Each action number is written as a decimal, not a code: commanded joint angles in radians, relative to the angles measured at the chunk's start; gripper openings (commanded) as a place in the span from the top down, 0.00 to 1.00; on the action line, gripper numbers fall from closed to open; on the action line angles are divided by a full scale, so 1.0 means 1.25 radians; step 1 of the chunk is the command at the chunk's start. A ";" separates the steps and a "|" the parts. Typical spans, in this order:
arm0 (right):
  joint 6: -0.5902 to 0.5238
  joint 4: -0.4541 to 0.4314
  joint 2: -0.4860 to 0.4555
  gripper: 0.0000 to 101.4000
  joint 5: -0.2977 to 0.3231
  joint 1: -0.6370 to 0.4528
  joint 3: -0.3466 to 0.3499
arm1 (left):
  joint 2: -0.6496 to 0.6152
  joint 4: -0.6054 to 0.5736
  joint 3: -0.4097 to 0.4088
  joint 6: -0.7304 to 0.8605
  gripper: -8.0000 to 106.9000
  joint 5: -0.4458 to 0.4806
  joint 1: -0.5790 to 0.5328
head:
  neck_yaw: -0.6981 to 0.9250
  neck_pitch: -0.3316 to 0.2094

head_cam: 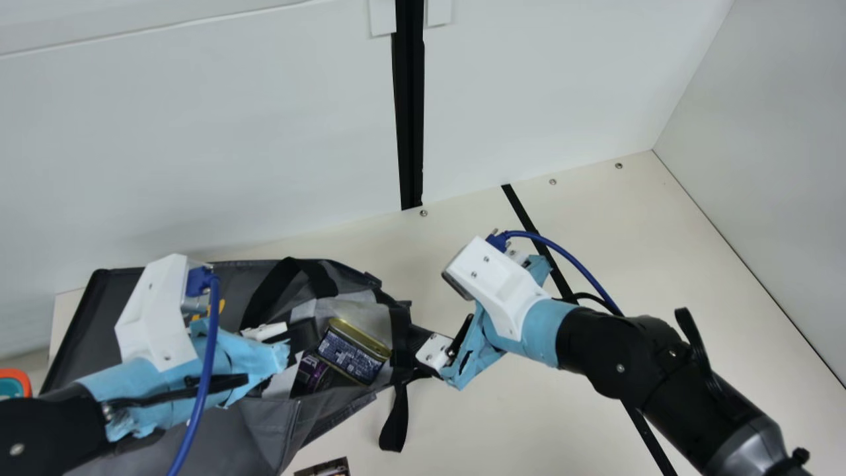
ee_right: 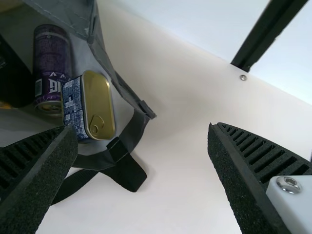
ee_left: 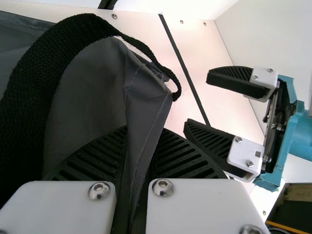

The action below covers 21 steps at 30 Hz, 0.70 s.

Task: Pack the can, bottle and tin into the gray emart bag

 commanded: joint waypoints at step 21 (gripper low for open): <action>-0.004 -0.055 -0.066 0.10 0.028 -0.149 0.019 | 0.000 0.000 0.000 0.000 0.84 0.000 0.000 | -0.001 -0.018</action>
